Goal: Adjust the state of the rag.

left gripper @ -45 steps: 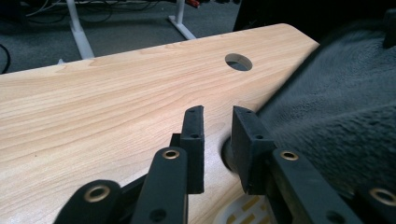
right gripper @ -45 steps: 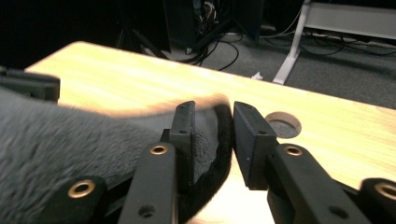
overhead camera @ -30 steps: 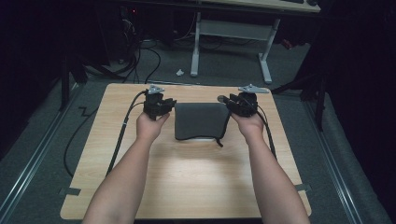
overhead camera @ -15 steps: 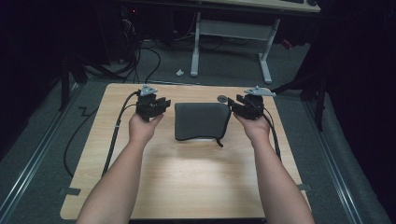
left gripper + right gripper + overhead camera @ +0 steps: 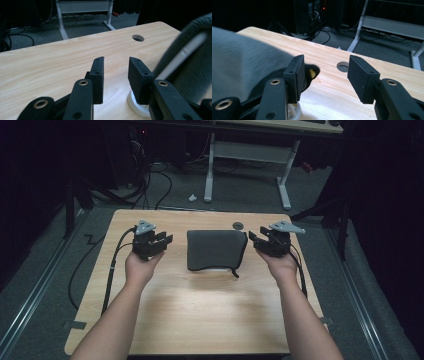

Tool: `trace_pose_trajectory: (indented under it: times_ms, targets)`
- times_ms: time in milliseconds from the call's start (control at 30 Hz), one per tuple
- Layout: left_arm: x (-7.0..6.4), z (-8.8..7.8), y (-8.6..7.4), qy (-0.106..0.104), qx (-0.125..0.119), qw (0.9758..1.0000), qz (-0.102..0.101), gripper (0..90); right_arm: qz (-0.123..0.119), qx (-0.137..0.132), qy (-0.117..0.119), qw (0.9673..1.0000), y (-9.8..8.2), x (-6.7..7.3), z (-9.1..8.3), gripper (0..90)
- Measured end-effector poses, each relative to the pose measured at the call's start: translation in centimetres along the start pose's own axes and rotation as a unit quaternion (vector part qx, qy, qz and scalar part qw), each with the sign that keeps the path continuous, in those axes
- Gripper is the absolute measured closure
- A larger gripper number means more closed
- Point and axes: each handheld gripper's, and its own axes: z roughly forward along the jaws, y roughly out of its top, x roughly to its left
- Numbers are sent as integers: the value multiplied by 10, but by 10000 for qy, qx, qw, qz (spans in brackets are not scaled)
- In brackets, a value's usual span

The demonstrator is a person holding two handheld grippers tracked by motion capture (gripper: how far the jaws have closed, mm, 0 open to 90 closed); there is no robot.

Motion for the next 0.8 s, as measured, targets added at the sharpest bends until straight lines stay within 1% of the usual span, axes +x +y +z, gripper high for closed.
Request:
trace_pose_trajectory:
  times_ms: [33, 100, 133, 167, 233, 267, 300, 400, 500, 533, 600, 667, 733, 800]
  targets:
    - [-1, -4, -4, 5, -14, 10000, 37, 649, -19, 18, -8, 10000, -2, 2, -4, 465]
    - [-3, -12, -13, -3, -15, 10000, 87, 629, -178, -76, -55, 9998, -8, 7, -12, 453]
    - [-4, -17, -18, -36, -30, 10000, 69, 617, -217, -16, -32, 9998, -11, 9, -16, 439]
    - [-5, -22, -23, -75, -43, 10000, 38, 604, -285, -21, 4, 9996, -14, 12, -20, 434]
    - [-8, -31, -34, -131, -57, 9999, -13, 596, -455, -80, -30, 9989, -21, 19, -29, 424]
    - [-11, -36, -41, -149, -41, 9999, 3, 593, -509, -44, -3, 9987, -24, 22, -32, 419]
    - [-13, -40, -45, -173, -48, 9998, 6, 583, -559, -98, 0, 9984, -30, 26, -37, 417]
    - [-21, -54, -62, -317, -41, 9995, 35, 559, -627, -63, -29, 9980, -41, 34, -49, 404]
    - [-34, -67, -81, -373, 8, 9992, 172, 542, -704, -15, -59, 9975, -56, 44, -61, 398]
    - [-38, -70, -88, -423, 117, 9988, 204, 531, -715, 8, -64, 9974, -62, 46, -64, 398]
    - [-49, -74, -103, -395, 340, 9981, 322, 519, -739, 155, -52, 9971, -75, 52, -70, 395]
    - [-60, -77, -119, -408, 556, 9968, 402, 510, -733, 253, -11, 9970, -90, 57, -75, 394]
    - [-70, -80, -134, -449, 762, 9951, 452, 503, -722, 389, -24, 9966, -105, 63, -79, 394]
    - [-80, -81, -150, -491, 956, 9925, 587, 492, -780, 502, -27, 9957, -123, 69, -82, 379]
